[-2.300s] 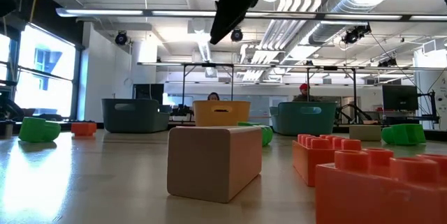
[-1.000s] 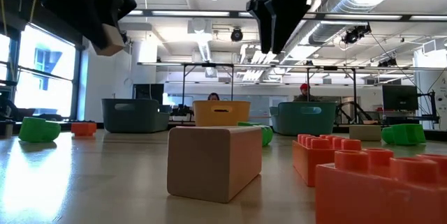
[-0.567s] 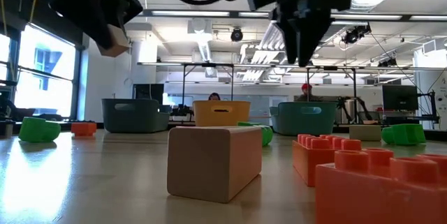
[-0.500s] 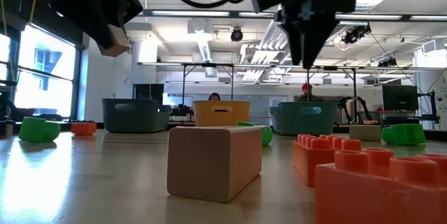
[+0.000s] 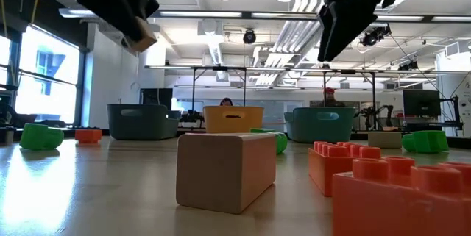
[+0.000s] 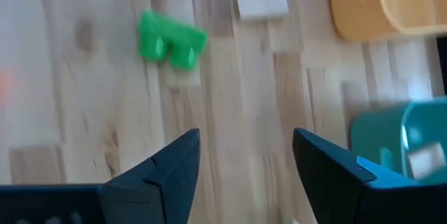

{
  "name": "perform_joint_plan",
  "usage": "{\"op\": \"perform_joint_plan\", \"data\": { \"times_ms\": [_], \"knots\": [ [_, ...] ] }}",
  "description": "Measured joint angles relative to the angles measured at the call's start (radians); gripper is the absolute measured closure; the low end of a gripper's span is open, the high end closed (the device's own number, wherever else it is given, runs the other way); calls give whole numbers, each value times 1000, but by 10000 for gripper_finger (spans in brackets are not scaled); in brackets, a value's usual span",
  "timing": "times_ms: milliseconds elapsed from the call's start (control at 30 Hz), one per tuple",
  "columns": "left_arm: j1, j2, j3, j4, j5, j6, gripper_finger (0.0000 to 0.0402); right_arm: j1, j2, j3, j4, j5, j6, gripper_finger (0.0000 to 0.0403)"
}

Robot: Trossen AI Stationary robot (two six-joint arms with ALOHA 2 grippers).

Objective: Sort & place blocks by color
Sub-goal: Put the brown block into the green bin

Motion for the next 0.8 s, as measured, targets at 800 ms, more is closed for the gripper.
{"op": "perform_joint_plan", "data": {
  "times_ms": [800],
  "knots": [
    [291, 0, 0, 393, 201, -95, 293, 6, -131, -284, 815, 42, -460, 187]
  ]
}}
